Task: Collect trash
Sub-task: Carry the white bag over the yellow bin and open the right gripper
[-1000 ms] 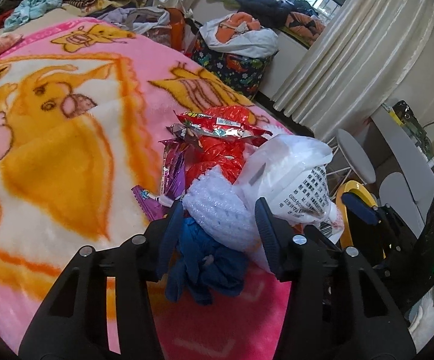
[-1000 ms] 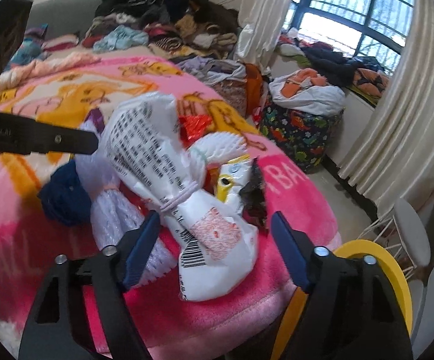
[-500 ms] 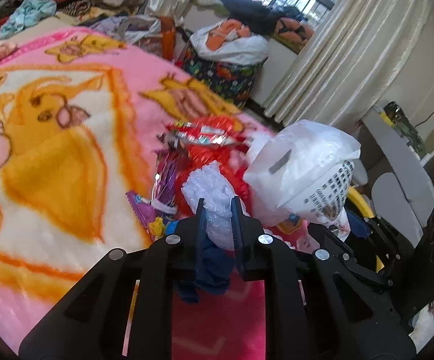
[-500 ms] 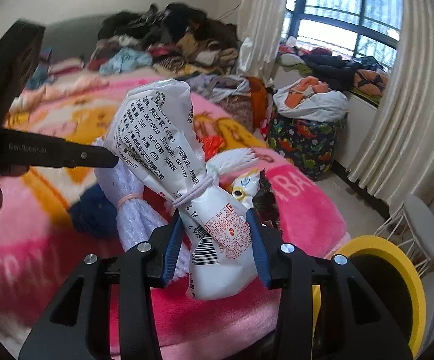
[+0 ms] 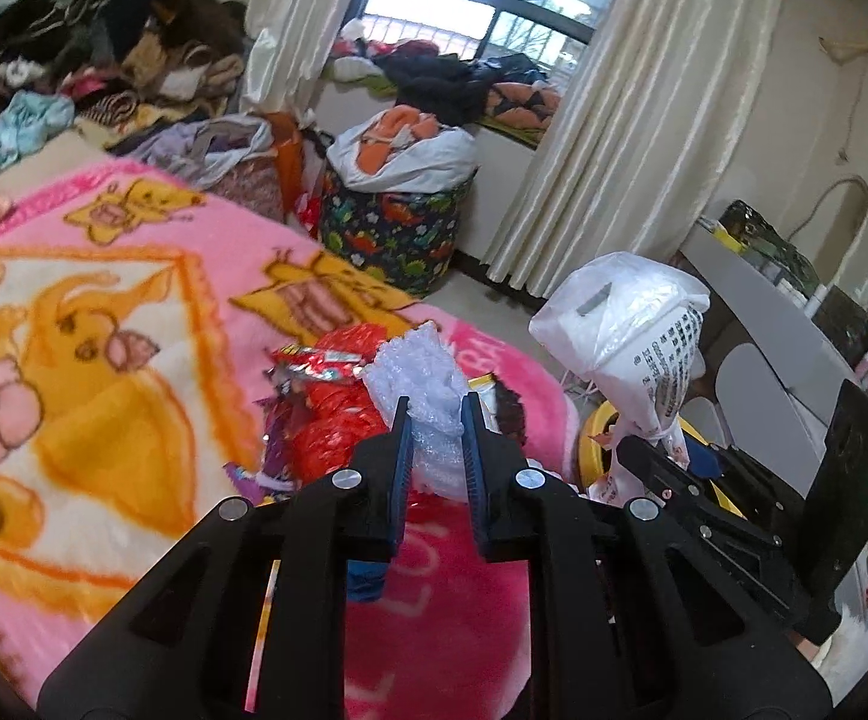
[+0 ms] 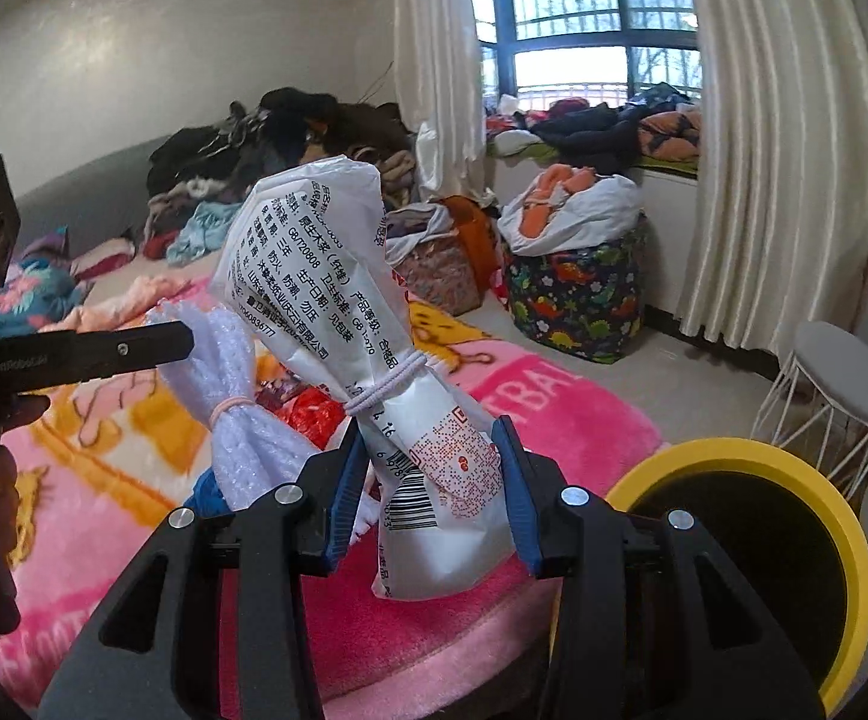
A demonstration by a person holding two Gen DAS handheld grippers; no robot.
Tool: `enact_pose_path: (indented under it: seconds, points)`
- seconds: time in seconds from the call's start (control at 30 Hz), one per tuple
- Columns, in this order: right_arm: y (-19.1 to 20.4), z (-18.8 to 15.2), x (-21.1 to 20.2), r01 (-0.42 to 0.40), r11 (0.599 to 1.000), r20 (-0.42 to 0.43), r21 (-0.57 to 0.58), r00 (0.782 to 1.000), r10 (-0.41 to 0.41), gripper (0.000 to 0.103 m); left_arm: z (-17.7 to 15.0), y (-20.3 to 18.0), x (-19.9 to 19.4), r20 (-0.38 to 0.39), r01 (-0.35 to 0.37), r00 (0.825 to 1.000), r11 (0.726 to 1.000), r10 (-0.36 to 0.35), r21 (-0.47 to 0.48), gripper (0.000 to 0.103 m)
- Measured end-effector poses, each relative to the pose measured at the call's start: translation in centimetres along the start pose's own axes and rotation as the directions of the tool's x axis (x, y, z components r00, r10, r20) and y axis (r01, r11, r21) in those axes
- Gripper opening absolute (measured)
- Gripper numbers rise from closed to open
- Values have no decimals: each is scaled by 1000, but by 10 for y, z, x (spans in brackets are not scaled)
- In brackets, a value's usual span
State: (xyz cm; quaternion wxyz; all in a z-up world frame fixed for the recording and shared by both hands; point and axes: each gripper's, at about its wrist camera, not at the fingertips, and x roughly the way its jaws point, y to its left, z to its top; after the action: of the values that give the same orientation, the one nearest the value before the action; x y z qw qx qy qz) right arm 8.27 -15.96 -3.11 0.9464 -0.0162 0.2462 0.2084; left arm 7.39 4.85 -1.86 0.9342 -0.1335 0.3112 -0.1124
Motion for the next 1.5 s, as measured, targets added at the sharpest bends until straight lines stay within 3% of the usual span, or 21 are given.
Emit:
enact_pose_path:
  seconds: [0.73,1.5]
  points:
    - [-70,-8,-44,136,972,30,194,989,-144,40,-10,-74,20,-36,79,997,982,-74,170,11]
    - [-139,-39,-58,256,890,-35,377,964,-262,40,-23,-128,50,-87,128,990,952,-108,279,11]
